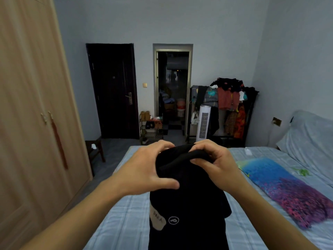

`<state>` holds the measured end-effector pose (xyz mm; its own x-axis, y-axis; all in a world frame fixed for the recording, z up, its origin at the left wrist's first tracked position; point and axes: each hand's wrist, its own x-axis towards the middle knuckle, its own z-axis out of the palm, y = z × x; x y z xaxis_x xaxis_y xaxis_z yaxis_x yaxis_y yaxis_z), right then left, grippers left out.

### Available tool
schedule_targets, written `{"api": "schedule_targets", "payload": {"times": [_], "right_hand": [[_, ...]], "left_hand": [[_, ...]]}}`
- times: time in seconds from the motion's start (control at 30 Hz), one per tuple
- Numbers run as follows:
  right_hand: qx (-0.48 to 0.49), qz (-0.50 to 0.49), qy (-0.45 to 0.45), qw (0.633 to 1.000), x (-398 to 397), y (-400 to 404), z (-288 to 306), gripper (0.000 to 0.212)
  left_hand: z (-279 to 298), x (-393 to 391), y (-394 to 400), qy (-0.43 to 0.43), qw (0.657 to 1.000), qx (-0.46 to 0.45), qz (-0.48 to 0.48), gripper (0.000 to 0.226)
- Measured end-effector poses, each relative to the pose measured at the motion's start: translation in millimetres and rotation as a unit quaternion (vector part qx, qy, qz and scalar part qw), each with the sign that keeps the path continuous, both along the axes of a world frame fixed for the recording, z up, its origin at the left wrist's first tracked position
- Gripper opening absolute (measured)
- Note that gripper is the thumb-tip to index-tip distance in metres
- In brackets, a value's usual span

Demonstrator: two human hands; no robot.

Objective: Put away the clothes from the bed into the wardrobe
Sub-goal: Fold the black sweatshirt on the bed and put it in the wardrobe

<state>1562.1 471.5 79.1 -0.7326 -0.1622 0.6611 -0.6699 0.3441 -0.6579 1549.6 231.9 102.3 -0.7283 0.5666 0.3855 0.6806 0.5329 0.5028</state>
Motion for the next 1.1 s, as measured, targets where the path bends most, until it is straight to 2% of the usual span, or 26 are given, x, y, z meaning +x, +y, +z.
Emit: {"api": "schedule_targets", "payload": {"times": [0.07,0.13,0.27,0.43,0.5,0.57,0.67,0.73,0.83,1.0,1.1], "right_hand": [[-0.009,-0.002,-0.003,1.0,1.1,-3.8,-0.8,0.025],[-0.022,0.002,-0.012,1.0,2.5,-4.2,-2.5,0.025],[-0.04,-0.009,-0.02,0.999,9.5,3.2,-4.8,0.023],[-0.127,-0.027,-0.036,0.991,21.7,11.5,-10.4,0.023],[-0.145,-0.049,-0.047,0.987,25.0,14.8,-16.2,0.037],[-0.12,-0.062,-0.072,0.988,27.0,21.8,-25.6,0.058],[-0.04,-0.04,-0.165,0.985,30.1,34.4,-53.0,0.09],[0.001,-0.006,-0.236,0.972,32.2,37.8,-78.6,0.1],[0.006,0.01,-0.288,0.958,32.4,32.7,-110.1,0.093],[-0.036,0.011,-0.28,0.959,21.5,29.0,-133.8,0.082],[-0.078,-0.011,-0.29,0.954,20.3,27.6,-156.8,0.06]], "left_hand": [[-7.3,2.1,9.8,0.072,0.997,0.0,0.04,0.072],[-12.2,2.7,14.6,0.101,0.993,0.015,0.057,0.064],[-8.4,3.6,21.2,0.074,0.995,0.047,0.039,0.053],[9.8,1.5,39.0,0.055,0.998,0.034,0.006,0.047],[13.4,-0.4,44.1,0.043,0.999,0.033,0.002,0.044],[15.0,-2.2,47.0,0.043,0.999,0.034,-0.002,0.041],[18.0,-3.4,48.7,0.044,0.998,0.04,-0.01,0.039],[21.1,-4.1,47.7,0.041,0.998,0.05,-0.007,0.04],[27.4,-4.2,45.0,0.04,0.997,0.065,-0.008,0.041],[36.3,-4.0,34.4,0.049,0.995,0.081,-0.007,0.044],[43.6,-2.1,22.5,0.054,0.994,0.092,-0.003,0.045]]}}
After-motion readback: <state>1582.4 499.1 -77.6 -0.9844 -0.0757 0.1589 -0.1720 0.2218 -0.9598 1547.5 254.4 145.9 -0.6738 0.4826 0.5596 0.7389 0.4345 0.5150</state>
